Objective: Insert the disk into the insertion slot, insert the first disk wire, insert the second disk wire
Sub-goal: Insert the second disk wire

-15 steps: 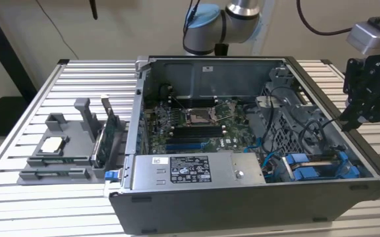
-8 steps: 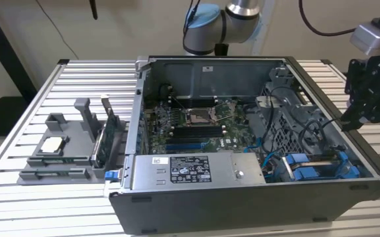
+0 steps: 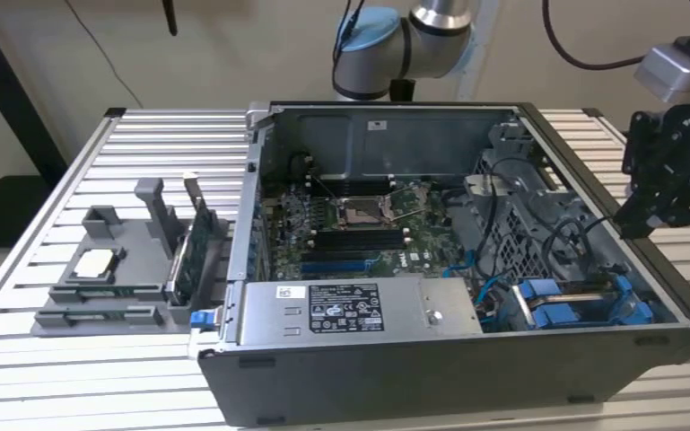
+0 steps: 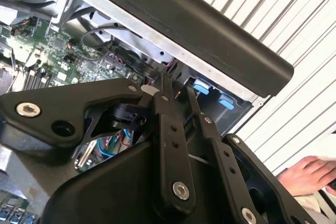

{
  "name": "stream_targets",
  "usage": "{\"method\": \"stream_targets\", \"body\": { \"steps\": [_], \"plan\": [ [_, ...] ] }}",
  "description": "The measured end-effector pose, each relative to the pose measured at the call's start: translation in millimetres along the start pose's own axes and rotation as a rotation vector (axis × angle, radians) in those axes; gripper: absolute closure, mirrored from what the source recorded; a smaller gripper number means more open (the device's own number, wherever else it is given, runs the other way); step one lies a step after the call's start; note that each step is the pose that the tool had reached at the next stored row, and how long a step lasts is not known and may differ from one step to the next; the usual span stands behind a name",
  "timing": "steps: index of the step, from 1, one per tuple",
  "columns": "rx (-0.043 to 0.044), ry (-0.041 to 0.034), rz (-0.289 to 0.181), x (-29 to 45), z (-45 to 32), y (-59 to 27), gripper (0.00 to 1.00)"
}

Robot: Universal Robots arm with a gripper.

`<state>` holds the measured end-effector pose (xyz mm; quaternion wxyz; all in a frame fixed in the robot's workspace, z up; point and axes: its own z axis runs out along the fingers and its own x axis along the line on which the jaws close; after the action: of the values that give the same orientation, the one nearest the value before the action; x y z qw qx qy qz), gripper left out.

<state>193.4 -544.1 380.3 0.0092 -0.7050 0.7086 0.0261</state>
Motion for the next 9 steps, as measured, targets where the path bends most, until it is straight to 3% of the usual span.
{"method": "stream_targets", "body": {
  "steps": [6, 7, 9],
  "plan": [
    [-0.0001, -0.0005, 0.005, 0.0, 0.3, -0.6, 0.75],
    [-0.0001, -0.0005, 0.005, 0.0, 0.3, -0.7, 0.82],
    [0.0, -0.0005, 0.006, 0.0, 0.3, -0.7, 0.82]
  ]
}}
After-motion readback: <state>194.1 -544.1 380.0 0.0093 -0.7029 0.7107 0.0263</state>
